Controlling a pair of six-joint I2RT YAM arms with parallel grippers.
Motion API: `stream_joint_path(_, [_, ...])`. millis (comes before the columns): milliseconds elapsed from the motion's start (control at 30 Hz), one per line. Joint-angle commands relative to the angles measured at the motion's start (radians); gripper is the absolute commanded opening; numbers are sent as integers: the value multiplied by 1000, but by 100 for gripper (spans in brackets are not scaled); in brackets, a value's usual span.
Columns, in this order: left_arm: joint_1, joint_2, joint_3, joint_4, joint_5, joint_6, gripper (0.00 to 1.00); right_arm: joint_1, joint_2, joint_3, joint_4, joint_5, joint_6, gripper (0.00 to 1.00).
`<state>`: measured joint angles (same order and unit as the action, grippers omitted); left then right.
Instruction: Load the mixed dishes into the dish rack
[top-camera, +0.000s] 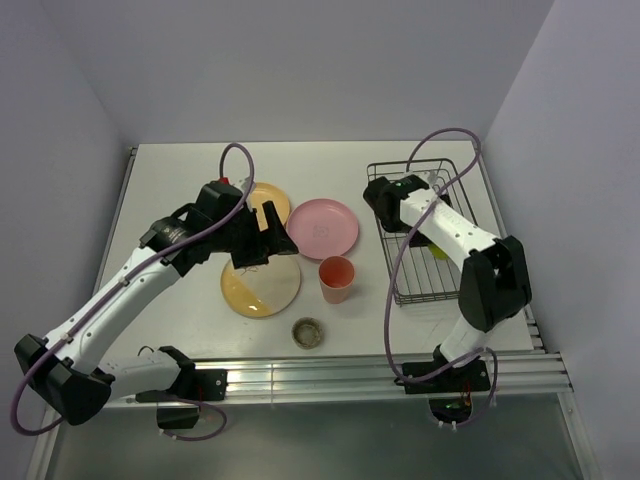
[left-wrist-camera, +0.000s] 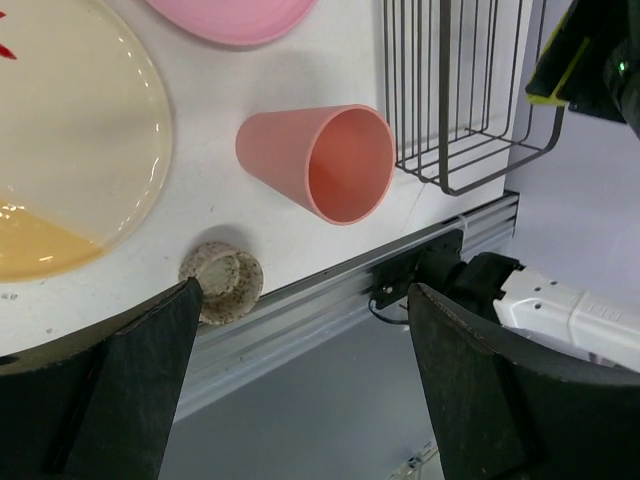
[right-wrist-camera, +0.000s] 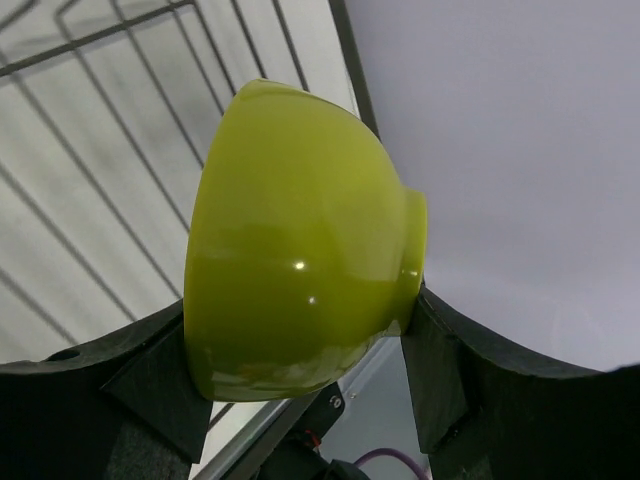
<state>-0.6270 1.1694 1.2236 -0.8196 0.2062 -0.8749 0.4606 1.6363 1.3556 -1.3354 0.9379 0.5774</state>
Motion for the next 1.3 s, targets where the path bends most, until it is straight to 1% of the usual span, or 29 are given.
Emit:
stream_joint_path(0, [1, 13, -16, 72, 48, 73, 90, -49, 66, -29, -21, 125, 74, 0])
stream_joint_path(167, [3, 41, 4, 53, 27, 129, 90, -80, 141, -90, 31, 150, 117, 0])
stream_joint_path(267, [3, 42, 10, 63, 12, 158, 90, -102, 181, -113, 73, 151, 108, 0])
stream_joint_path(367, [6, 53, 20, 54, -2, 189, 90, -106, 244, -98, 76, 168, 114, 0])
stream_joint_path(500, [12, 72, 43, 27, -8, 234, 91, -106, 350, -37, 62, 167, 124, 0])
stream_joint_path(533, [18, 72, 45, 27, -2, 240, 91, -106, 362, -26, 61, 151, 125, 2])
stream_joint_path(567, [21, 72, 45, 27, 2, 246, 91, -106, 373, -18, 50, 142, 134, 9])
stream_joint_path(633, [32, 75, 50, 22, 4, 267, 91, -103, 390, -12, 51, 125, 133, 17])
stream_joint_path(667, [36, 75, 51, 17, 4, 274, 91, -100, 392, -13, 56, 113, 131, 29])
stream_joint_path(733, [47, 75, 53, 11, 4, 293, 91, -97, 392, -13, 51, 99, 137, 42])
stream_joint_path(767, [58, 73, 51, 8, 4, 300, 92, -96, 387, -15, 65, 60, 122, 55])
stream_joint_path(800, [62, 72, 42, 8, 7, 310, 92, -91, 375, -19, 71, 38, 118, 62])
stream_joint_path(833, [70, 73, 36, 10, 10, 313, 92, -86, 369, -23, 76, 21, 110, 74])
stream_joint_path(933, [79, 91, 19, 1, 18, 326, 92, -47, 353, -27, 61, -7, 127, 97])
stream_joint_path(967, [78, 113, 17, -15, 21, 333, 92, -36, 347, -27, 52, -16, 130, 100])
stream_joint_path(1133, [78, 186, 17, -45, 12, 346, 89, 39, 297, -6, 21, -94, 162, 100])
stream_joint_path(1167, [76, 212, 20, -50, 10, 347, 87, 46, 272, 13, 1, -103, 173, 100])
stream_joint_path(1233, [64, 231, 17, -52, 4, 347, 85, 68, 244, 36, -13, -141, 171, 100])
stream_joint_path(1267, [59, 248, 14, -52, 4, 347, 84, 76, 206, 59, -16, -158, 170, 100])
